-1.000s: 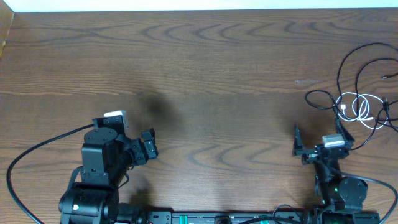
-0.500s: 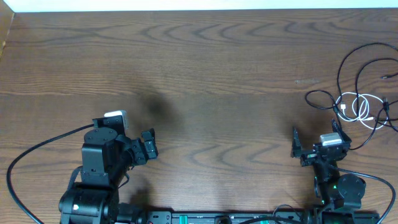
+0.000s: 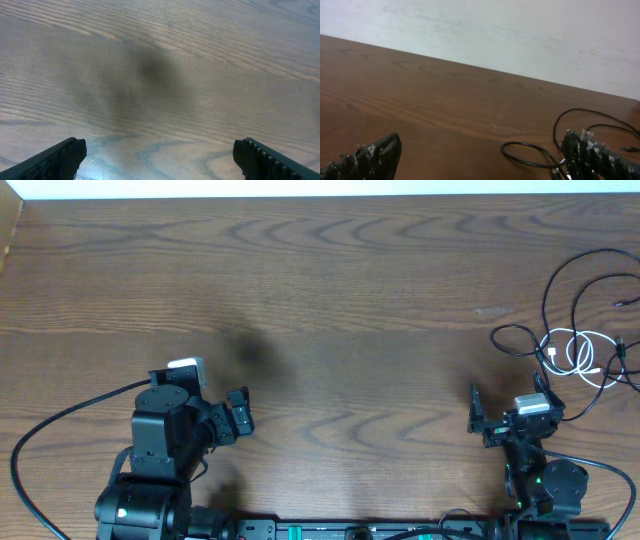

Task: Untangle cables

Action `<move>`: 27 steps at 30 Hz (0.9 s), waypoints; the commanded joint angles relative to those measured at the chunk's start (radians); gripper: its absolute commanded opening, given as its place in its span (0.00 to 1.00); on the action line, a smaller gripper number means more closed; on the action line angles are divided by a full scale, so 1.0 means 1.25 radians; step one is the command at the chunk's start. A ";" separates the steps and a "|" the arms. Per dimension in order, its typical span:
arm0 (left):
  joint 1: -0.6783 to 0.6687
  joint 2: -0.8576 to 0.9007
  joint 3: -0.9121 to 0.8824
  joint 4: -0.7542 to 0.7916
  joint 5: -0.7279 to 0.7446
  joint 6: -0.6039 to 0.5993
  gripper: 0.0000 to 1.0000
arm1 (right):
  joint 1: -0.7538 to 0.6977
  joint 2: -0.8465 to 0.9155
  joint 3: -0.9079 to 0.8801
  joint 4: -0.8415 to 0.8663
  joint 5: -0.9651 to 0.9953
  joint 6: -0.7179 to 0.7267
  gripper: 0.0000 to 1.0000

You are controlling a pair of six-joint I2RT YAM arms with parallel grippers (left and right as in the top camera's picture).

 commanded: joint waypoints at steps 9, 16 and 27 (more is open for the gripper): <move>0.002 -0.001 0.000 0.001 -0.010 0.005 0.99 | 0.005 -0.005 -0.001 -0.004 0.006 0.008 0.99; 0.002 -0.001 0.000 0.001 -0.010 0.005 0.99 | 0.005 -0.005 -0.001 -0.004 0.006 0.008 0.99; 0.003 -0.009 0.000 0.001 -0.010 0.005 0.99 | 0.005 -0.005 -0.001 -0.004 0.006 0.008 0.99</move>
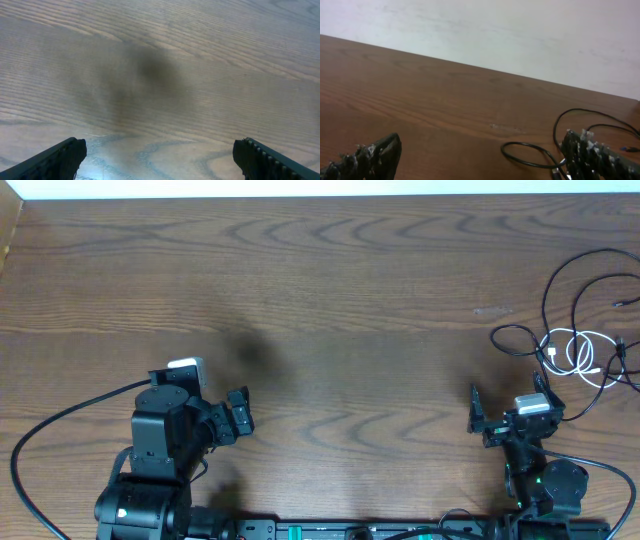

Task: Untangle cables

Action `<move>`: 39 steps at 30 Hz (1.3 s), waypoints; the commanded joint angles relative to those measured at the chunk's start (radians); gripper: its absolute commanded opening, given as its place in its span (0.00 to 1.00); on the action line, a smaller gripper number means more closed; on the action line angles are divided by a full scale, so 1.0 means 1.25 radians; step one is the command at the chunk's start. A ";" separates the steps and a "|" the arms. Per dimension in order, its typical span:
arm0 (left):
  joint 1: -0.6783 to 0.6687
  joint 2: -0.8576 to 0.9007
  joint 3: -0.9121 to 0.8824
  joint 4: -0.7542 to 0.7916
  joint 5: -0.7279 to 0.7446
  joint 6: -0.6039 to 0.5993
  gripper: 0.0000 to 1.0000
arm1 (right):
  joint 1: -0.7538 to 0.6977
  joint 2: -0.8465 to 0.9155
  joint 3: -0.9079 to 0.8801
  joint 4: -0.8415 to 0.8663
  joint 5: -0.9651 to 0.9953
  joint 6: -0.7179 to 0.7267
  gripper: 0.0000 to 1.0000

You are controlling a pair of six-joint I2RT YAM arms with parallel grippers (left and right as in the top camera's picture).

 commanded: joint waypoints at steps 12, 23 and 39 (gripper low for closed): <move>0.067 -0.209 -0.159 0.093 -0.019 0.042 0.99 | 0.005 -0.005 -0.001 -0.004 0.006 0.008 0.99; 0.136 -0.489 -0.476 0.446 0.017 0.042 0.99 | 0.005 -0.005 -0.001 -0.004 0.006 0.008 0.99; 0.143 -0.510 -0.631 0.616 0.023 0.117 0.99 | 0.005 -0.005 -0.001 -0.004 0.006 0.008 0.99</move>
